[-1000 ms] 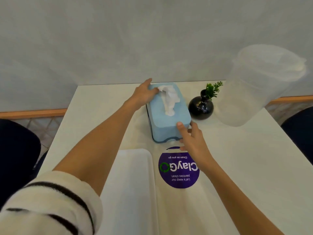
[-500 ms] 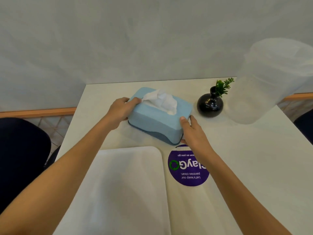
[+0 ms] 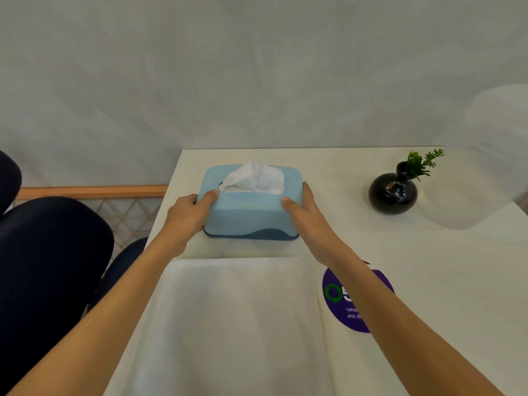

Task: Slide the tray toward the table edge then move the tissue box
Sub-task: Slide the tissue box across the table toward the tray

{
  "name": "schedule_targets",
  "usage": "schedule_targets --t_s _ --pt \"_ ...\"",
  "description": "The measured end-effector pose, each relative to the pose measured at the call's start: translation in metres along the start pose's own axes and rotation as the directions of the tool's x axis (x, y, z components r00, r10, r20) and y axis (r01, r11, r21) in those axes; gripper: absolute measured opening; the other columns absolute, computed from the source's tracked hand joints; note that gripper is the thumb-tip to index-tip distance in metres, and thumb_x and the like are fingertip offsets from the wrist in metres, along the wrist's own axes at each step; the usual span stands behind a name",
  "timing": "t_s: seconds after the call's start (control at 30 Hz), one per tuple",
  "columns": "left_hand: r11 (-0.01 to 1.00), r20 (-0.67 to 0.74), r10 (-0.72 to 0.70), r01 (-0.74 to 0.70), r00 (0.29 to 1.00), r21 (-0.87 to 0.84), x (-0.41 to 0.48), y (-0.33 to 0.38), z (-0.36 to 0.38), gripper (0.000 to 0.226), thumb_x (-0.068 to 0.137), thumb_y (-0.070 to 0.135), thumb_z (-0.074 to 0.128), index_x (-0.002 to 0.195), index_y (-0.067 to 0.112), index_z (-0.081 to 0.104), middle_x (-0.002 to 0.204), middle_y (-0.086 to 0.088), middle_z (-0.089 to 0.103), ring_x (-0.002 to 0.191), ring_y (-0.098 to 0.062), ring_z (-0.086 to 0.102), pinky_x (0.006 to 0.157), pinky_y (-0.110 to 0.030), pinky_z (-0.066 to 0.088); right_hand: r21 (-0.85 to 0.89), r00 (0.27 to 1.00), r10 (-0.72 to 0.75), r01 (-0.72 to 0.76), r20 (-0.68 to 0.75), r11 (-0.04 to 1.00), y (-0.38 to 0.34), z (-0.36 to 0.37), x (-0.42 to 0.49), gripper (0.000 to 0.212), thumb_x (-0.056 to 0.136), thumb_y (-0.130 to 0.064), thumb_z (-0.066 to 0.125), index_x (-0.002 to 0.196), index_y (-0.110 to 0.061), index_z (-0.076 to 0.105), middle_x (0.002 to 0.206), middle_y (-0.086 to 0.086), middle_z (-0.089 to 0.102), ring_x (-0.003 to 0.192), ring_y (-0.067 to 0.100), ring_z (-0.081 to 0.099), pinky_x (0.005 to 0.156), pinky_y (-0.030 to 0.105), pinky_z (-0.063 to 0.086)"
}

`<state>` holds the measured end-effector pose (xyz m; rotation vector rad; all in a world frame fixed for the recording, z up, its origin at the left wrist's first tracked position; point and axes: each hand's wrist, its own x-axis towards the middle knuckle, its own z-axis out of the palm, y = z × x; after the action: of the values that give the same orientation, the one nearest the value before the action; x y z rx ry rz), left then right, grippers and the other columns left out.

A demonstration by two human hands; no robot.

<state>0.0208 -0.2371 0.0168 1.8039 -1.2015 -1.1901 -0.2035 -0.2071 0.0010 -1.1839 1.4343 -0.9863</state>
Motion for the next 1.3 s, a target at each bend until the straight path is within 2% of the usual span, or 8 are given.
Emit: schedule_targets --t_s 0.07,0.13,0.2,0.3,0.57,0.77,0.9,1.3 --pt "0.998 0.007 -0.003 0.004 1.000 -0.065 0.008 -0.002 -0.010 0.037 0.080 0.057 0.057 0.085 0.021 0.061 0.115 -0.009 0.065 0.108 -0.028 0.062 0.093 -0.043 0.053 -0.007 0.997 -0.046 0.046 0.057 0.999 -0.005 0.008 0.008 0.068 0.093 -0.048 0.043 0.147 -0.044 0.003 0.145 -0.012 0.035 0.124 0.020 0.046 0.104 0.043 0.045" --pt "0.991 0.027 -0.003 0.007 1.000 -0.136 0.017 -0.003 -0.018 0.027 0.089 0.047 0.056 0.084 0.021 0.060 0.116 -0.009 0.064 0.109 -0.027 0.061 0.085 -0.036 0.051 -0.018 0.994 -0.072 0.074 0.084 0.997 -0.010 0.014 0.019 0.065 0.094 -0.048 0.042 0.147 -0.045 0.004 0.146 -0.013 0.031 0.130 0.020 0.041 0.108 0.043 0.041" --pt "0.986 0.039 -0.002 0.008 0.999 -0.166 0.029 -0.003 -0.023 0.029 0.090 0.045 0.055 0.092 0.017 0.061 0.119 -0.009 0.063 0.111 -0.027 0.060 0.084 -0.034 0.049 -0.028 0.994 -0.067 0.069 0.086 0.997 -0.014 0.019 0.033 0.063 0.094 -0.049 0.042 0.148 -0.043 0.010 0.154 -0.009 0.026 0.135 0.020 0.037 0.111 0.045 0.038" --pt "0.984 0.034 0.007 -0.001 0.999 -0.176 0.046 0.000 -0.029 0.040 0.090 0.048 0.054 0.107 0.012 0.058 0.123 -0.009 0.062 0.114 -0.027 0.059 0.086 -0.034 0.050 -0.035 0.995 -0.060 0.063 0.076 0.997 -0.019 0.027 0.055 0.064 0.093 -0.051 0.042 0.148 -0.042 0.011 0.156 -0.007 0.026 0.134 0.022 0.038 0.109 0.047 0.040" --pt "0.961 -0.019 -0.034 0.027 0.999 -0.274 0.092 0.021 -0.036 0.034 0.091 0.040 0.057 0.105 0.011 0.052 0.113 -0.007 0.058 0.105 -0.025 0.056 0.080 -0.032 0.046 -0.012 0.999 -0.017 0.017 0.038 1.000 -0.028 0.049 0.107 0.065 0.091 -0.055 0.042 0.146 -0.047 0.009 0.149 0.001 0.036 0.127 0.029 0.045 0.103 0.051 0.045" --pt "0.951 -0.077 -0.060 0.034 0.995 -0.307 0.121 0.023 -0.040 0.037 0.087 0.043 0.062 0.102 0.010 0.053 0.115 -0.009 0.059 0.107 -0.027 0.057 0.085 -0.037 0.051 -0.005 0.999 -0.009 0.009 0.048 1.000 -0.033 0.056 0.135 0.064 0.092 -0.055 0.041 0.146 -0.047 0.008 0.149 0.002 0.036 0.127 0.029 0.044 0.106 0.051 0.043" --pt "0.947 -0.091 -0.077 0.044 0.993 -0.320 0.135 0.024 -0.043 0.050 0.084 0.046 0.064 0.116 0.008 0.056 0.124 -0.012 0.059 0.114 -0.031 0.058 0.096 -0.044 0.052 -0.009 0.998 -0.013 0.013 0.056 1.000 -0.035 0.061 0.146 0.064 0.092 -0.054 0.040 0.147 -0.045 0.007 0.147 0.003 0.036 0.125 0.029 0.045 0.105 0.051 0.044" --pt "0.929 -0.094 -0.078 0.038 0.992 -0.368 0.151 0.023 -0.045 0.042 0.083 0.043 0.067 0.104 0.009 0.053 0.122 -0.012 0.060 0.115 -0.031 0.058 0.097 -0.045 0.052 0.003 0.997 -0.014 0.014 0.076 1.000 -0.040 0.060 0.156 0.062 0.095 -0.048 0.040 0.148 -0.042 0.009 0.147 0.003 0.034 0.124 0.028 0.044 0.104 0.051 0.044"
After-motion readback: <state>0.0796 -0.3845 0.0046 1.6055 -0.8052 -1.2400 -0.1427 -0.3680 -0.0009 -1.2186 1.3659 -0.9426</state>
